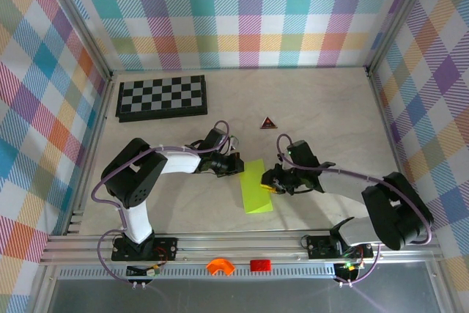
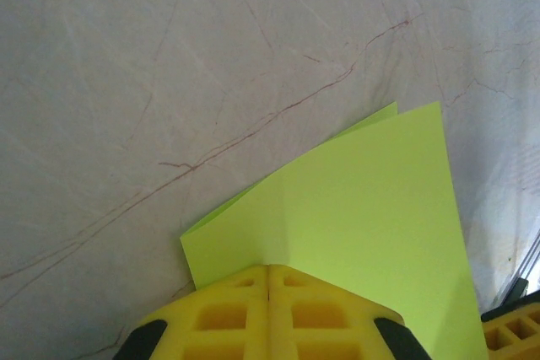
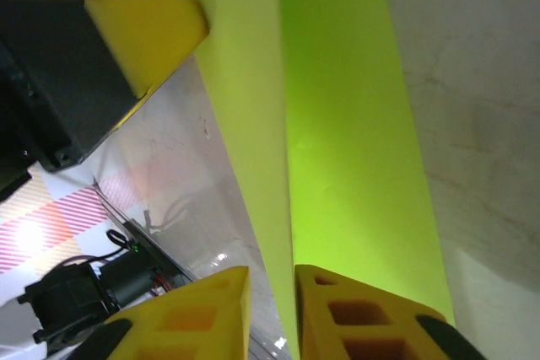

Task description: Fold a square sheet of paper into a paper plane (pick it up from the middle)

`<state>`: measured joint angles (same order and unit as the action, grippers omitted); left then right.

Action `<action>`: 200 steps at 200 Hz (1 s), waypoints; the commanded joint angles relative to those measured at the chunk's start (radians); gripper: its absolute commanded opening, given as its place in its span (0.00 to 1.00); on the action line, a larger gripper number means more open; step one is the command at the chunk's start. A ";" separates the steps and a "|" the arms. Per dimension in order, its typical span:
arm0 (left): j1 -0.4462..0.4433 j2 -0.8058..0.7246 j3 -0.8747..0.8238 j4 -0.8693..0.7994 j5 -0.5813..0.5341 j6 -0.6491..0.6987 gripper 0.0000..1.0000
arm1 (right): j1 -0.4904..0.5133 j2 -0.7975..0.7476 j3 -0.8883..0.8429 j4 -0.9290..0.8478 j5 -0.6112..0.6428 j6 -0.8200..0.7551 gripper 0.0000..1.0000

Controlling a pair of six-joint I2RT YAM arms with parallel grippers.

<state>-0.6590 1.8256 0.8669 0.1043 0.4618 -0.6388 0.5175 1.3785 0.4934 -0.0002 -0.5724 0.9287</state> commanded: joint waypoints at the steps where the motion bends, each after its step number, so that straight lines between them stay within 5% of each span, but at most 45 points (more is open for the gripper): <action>1: -0.011 0.027 -0.020 -0.134 -0.017 -0.009 0.03 | -0.028 0.033 0.017 0.033 -0.080 -0.074 0.18; 76: -0.014 0.018 0.019 -0.170 -0.018 0.020 0.04 | -0.057 0.056 0.008 0.062 -0.124 -0.116 0.01; 200: -0.017 -0.244 0.033 -0.210 -0.051 0.129 0.19 | -0.063 -0.033 -0.085 0.207 0.061 0.142 0.00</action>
<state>-0.6609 1.6314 0.9134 -0.0807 0.4244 -0.5655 0.4629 1.3464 0.4297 0.1078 -0.5274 0.9791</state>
